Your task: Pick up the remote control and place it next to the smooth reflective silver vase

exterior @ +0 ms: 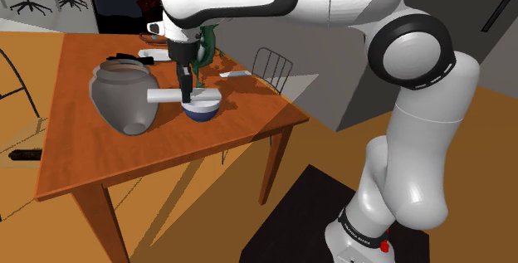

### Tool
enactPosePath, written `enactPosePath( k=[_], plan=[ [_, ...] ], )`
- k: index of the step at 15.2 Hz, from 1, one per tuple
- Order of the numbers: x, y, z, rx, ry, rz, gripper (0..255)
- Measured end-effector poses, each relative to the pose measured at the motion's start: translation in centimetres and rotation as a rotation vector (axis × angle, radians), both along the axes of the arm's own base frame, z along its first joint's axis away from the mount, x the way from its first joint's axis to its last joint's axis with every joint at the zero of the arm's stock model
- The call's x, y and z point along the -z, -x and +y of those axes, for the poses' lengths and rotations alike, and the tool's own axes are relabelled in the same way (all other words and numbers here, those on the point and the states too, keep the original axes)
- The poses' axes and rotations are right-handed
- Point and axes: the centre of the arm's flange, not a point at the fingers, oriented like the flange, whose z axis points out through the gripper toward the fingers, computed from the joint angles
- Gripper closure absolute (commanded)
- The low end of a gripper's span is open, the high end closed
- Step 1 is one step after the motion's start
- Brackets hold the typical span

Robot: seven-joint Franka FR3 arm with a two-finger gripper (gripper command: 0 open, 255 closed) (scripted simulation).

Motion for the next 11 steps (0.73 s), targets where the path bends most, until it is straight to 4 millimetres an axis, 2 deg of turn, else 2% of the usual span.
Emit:
enactPosePath(
  k=[11],
  plan=[
    [5.9, 0.0, 0.0, 0.000, 0.000, 0.000, 255]
  ],
)
